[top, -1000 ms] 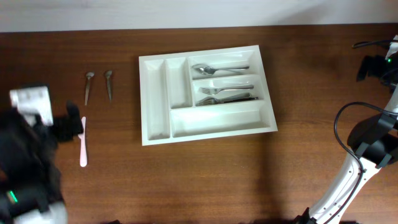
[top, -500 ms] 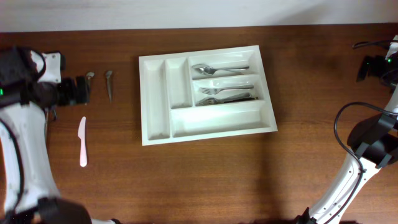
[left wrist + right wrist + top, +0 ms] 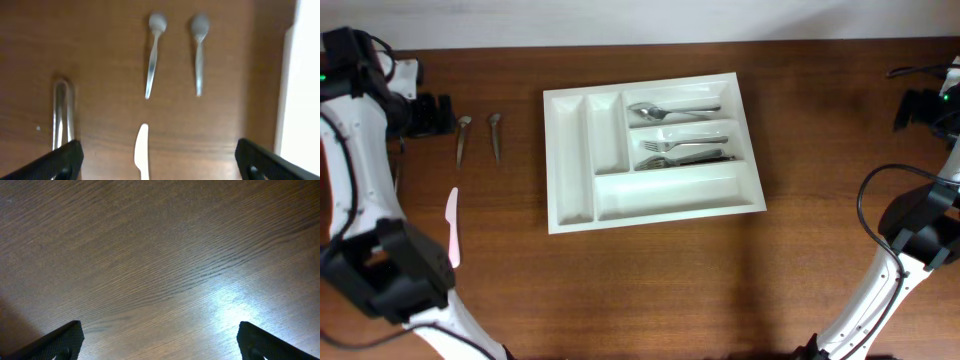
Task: Pack container
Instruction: 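Move the left gripper over the left silver spoon on the table, then lower the left gripper and grasp the spoon by its handle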
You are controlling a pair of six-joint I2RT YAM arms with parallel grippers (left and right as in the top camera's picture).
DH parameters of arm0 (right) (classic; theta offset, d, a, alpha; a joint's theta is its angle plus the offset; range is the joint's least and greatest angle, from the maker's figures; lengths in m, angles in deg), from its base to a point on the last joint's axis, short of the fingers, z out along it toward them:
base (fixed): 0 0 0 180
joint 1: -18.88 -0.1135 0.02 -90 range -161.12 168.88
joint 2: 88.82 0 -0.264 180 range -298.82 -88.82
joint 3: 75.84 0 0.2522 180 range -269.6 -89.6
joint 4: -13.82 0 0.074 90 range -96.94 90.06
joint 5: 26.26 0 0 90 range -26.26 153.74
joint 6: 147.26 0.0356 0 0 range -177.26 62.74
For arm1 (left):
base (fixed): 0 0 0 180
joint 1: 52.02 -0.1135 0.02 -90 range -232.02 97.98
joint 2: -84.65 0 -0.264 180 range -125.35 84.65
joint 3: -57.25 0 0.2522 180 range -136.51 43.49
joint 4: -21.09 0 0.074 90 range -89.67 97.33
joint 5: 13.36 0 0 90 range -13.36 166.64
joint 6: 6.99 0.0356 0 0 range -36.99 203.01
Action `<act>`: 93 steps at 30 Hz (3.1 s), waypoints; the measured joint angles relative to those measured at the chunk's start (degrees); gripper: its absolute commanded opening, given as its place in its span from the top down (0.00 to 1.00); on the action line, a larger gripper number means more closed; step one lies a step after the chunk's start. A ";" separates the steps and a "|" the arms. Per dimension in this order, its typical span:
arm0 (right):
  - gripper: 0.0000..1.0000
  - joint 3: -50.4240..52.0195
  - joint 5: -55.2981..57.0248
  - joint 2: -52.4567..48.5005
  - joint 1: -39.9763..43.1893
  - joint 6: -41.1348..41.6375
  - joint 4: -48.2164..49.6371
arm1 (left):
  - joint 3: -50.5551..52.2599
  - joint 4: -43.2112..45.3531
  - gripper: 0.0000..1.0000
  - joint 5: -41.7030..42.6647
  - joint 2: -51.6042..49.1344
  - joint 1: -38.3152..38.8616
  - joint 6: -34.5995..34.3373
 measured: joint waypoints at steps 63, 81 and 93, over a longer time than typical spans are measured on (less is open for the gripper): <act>0.01 0.00 0.00 0.00 0.00 0.00 0.00 | -0.66 19.39 0.01 -7.80 -17.86 2.05 1.44; 0.01 0.04 0.00 0.00 0.00 0.00 0.00 | -0.94 19.69 0.01 -6.62 -22.05 4.72 1.22; 0.01 0.04 0.00 0.00 0.00 0.00 0.00 | -0.94 20.37 0.01 -2.25 -22.51 3.19 0.72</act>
